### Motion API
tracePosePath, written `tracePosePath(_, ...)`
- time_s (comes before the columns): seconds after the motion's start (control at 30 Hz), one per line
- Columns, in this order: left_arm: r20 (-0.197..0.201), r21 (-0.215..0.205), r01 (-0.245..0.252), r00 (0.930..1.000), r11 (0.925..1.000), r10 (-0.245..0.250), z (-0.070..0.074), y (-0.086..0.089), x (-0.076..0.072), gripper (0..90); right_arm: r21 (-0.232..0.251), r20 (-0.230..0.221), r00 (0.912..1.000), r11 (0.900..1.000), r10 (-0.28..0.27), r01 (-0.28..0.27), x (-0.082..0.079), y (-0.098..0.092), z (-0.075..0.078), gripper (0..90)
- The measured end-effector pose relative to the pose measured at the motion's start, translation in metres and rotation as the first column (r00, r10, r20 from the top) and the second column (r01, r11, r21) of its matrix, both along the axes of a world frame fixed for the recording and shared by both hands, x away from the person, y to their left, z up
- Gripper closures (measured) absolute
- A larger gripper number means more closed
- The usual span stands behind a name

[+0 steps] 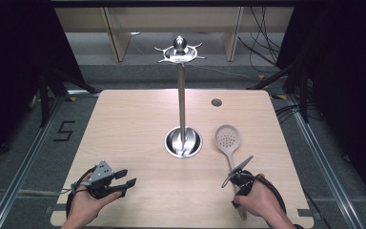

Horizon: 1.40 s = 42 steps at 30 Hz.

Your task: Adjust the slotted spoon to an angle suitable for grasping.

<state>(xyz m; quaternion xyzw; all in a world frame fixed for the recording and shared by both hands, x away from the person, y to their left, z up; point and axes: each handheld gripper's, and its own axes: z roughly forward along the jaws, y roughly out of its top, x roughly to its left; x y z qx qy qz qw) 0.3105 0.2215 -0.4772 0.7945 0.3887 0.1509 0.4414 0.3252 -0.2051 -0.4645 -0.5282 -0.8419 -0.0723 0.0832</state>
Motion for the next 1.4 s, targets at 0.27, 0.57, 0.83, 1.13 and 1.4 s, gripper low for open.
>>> tracePosePath(0.27,-0.001,-0.010,-0.012,0.9999,0.9999,0.012,-0.001,0.001,-0.001,48.2,-0.037,0.016,0.9999,0.999,0.002,-0.002,0.004,-0.005,-0.006,90.0)
tracePosePath(0.57,-0.002,-0.006,-0.004,1.0000,1.0000,0.004,-0.001,0.001,-0.001,48.2,-0.081,0.036,0.9957,0.993,-0.085,0.088,0.017,-0.042,-0.001,90.0)
tracePosePath(0.83,-0.002,-0.007,-0.012,0.9999,0.9999,0.012,-0.001,0.001,-0.002,48.2,-0.106,0.078,0.9793,0.975,-0.187,0.194,0.033,-0.069,0.000,90.0)
tracePosePath(1.13,-0.003,-0.008,-0.012,0.9999,0.9999,0.012,-0.002,0.001,-0.002,48.2,-0.113,0.146,0.9370,0.936,-0.317,0.335,0.061,-0.103,0.003,90.0)
tracePosePath(1.4,-0.004,-0.003,-0.010,0.9999,0.9999,0.010,-0.001,0.002,-0.002,48.2,-0.084,0.184,0.8939,0.900,-0.409,0.429,0.081,-0.119,0.002,90.0)
